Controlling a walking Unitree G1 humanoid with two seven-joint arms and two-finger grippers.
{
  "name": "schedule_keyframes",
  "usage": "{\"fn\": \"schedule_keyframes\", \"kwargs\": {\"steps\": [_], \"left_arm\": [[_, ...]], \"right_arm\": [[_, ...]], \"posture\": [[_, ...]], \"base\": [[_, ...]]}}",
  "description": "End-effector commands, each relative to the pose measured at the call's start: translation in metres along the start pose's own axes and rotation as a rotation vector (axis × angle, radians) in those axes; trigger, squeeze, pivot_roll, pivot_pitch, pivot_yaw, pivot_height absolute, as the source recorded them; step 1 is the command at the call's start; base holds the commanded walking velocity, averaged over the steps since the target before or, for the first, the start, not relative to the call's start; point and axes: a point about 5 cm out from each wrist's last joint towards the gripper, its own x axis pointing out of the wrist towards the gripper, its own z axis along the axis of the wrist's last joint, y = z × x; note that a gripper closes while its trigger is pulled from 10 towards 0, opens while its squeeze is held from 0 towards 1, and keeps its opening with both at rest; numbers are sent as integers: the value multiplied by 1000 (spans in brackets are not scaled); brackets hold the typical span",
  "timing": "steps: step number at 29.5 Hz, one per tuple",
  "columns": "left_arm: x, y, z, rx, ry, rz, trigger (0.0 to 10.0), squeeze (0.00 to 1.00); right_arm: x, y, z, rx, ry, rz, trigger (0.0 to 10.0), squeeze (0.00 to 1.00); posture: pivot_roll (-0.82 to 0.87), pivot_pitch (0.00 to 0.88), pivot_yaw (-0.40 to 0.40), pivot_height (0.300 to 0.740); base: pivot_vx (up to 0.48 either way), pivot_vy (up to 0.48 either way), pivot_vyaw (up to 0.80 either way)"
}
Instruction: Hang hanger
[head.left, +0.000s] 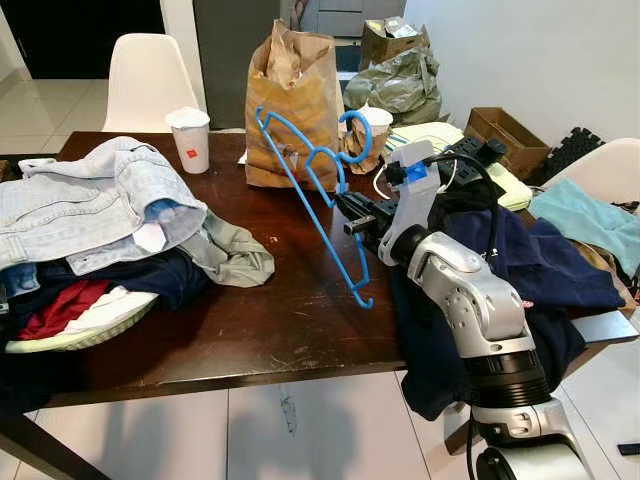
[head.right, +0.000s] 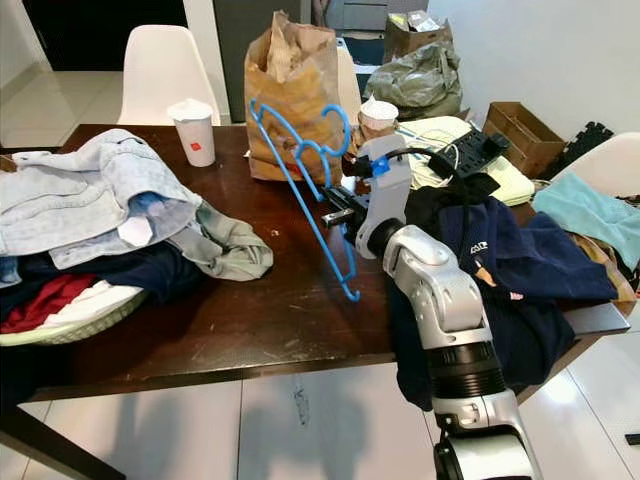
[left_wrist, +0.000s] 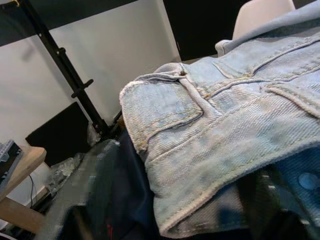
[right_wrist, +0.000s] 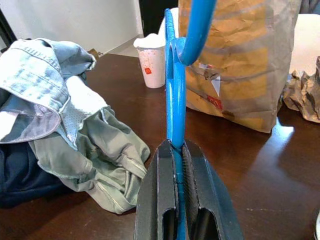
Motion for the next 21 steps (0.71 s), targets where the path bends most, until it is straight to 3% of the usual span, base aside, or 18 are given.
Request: {"fn": "schedule_keyframes", "kwargs": {"steps": [1, 2, 15, 21], "left_arm": [[3, 5, 0, 11, -3, 6, 1922, 0], [3, 5, 0, 15, -4, 8, 0, 0], [-8, 11, -10, 34, 7, 31, 0, 0], [-14, 24, -10, 56, 3, 59, 0, 0]], "right_arm": [[-2, -1, 3, 1, -5, -3, 10000, 0], [-2, -2, 3, 1, -5, -5, 10000, 0], [0, -2, 3, -3, -9, -8, 10000, 0], [3, -1, 2, 0, -16, -3, 10000, 0]], "posture": [[-71, 103, -62, 740], [-70, 102, -61, 740], [-53, 93, -61, 740], [-33, 79, -56, 740]], "base": [[0, 0, 0], [0, 0, 0], [0, 0, 0], [0, 0, 0]]}}
